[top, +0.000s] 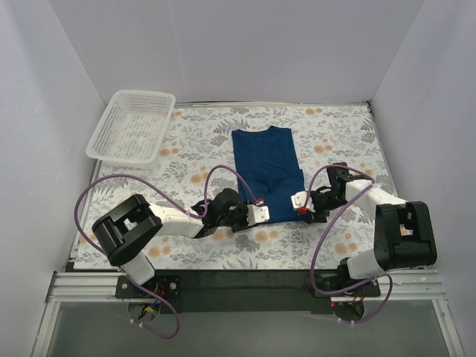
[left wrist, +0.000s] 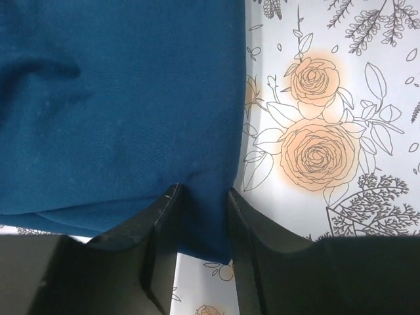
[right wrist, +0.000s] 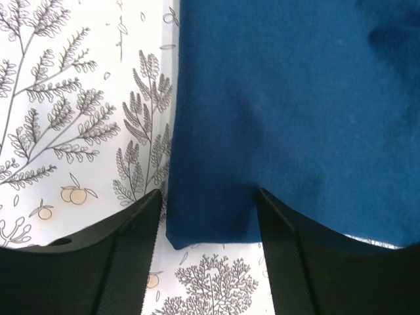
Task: Fold and stack the t-shirts
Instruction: Fold the tshirt
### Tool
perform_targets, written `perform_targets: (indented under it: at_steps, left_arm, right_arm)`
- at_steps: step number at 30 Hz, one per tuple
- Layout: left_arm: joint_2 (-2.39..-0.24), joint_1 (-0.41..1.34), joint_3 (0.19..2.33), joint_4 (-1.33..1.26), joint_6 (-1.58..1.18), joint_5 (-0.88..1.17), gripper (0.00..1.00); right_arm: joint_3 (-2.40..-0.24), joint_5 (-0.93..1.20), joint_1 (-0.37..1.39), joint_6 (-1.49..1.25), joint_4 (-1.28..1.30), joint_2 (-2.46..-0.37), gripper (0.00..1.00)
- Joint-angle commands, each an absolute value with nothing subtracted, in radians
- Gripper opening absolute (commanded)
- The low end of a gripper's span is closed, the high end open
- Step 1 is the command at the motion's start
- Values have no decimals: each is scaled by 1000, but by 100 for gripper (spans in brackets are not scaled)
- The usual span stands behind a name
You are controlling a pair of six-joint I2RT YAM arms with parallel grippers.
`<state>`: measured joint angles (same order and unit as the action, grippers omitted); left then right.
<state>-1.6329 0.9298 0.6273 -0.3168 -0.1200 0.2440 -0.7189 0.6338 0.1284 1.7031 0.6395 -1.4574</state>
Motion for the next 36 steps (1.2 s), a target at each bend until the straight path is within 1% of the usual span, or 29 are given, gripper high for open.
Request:
perform_targets:
  at_steps: [1, 2, 3, 4, 5, 6, 8, 9, 11, 13, 14, 17, 20, 23, 24, 26, 27, 28, 30, 31, 32, 35, 36]
  left_arm:
    - [-1666, 934, 617, -267, -129, 201, 29]
    - [-1669, 934, 618, -268, -135, 201, 19]
    - [-1672, 934, 618, -271, -143, 199, 10]
    - [-1671, 934, 620, -273, -147, 201, 0]
    - [-1667, 934, 615, -275, -155, 209, 0]
    - [-1661, 936, 614, -281, -163, 212, 0]
    - [-1628, 937, 609, -275, -173, 228, 0]
    - [-1611, 940, 606, -267, -184, 250, 0]
    - [-1538, 942, 595, -241, -195, 288, 0]
    - [-1484, 946, 592, -181, -209, 371, 0]
    - [-1459, 950, 588, -161, -213, 394, 0]
    - [-1358, 968, 592, -66, -232, 480, 0]
    - [-1260, 983, 595, -5, -265, 534, 0]
    - [-1183, 982, 604, 26, -264, 526, 0]
    - [-1175, 973, 627, 32, -255, 517, 0]
    - [-1204, 945, 666, 44, -229, 506, 0]
    - [-1227, 892, 689, 57, -229, 520, 0]
    - [-1251, 858, 733, 60, -230, 538, 0]
    - [-1325, 763, 762, 37, -238, 592, 0]
    - [-1371, 712, 787, 13, -238, 615, 0]
    - [-1390, 712, 801, 12, -238, 615, 0]
    - [-1451, 629, 879, -34, -268, 632, 0]
    - [-1483, 592, 896, -53, -275, 634, 0]
  right_arm:
    - [-646, 543, 150, 1686, 597, -1480, 53]
    - [-638, 522, 153, 1681, 583, -1482, 49]
    - [-634, 511, 155, 1668, 575, -1486, 38]
    - [-627, 502, 156, 1658, 554, -1491, 31]
    - [-617, 491, 156, 1645, 542, -1490, 12]
    - [-614, 494, 155, 1635, 534, -1488, 7]
    - [-603, 512, 155, 1615, 535, -1460, 1]
    - [-603, 518, 156, 1608, 543, -1444, 1]
    - [-644, 538, 156, 1592, 639, -1384, 1]
    - [-681, 555, 156, 1595, 742, -1329, 1]
    - [-699, 581, 155, 1627, 861, -1309, 1]
    - [-733, 653, 155, 1693, 1030, -1200, 1]
    - [-762, 711, 155, 1689, 1089, -1091, 1]
    - [-830, 756, 155, 1634, 1083, -1061, 1]
    - [-857, 767, 156, 1582, 1063, -1077, 1]
    - [-960, 794, 155, 1514, 1028, -1170, 1]
    - [-997, 798, 155, 1459, 1013, -1208, 1]
    - [-1044, 799, 156, 1431, 979, -1295, 1]
    - [-1168, 802, 155, 1381, 944, -1382, 1]
    - [-1251, 808, 155, 1346, 927, -1469, 1]
    - [-1302, 813, 156, 1332, 919, -1511, 1]
    - [-1441, 825, 156, 1260, 902, -1670, 1]
    - [-1519, 831, 156, 1246, 899, -1707, 1]
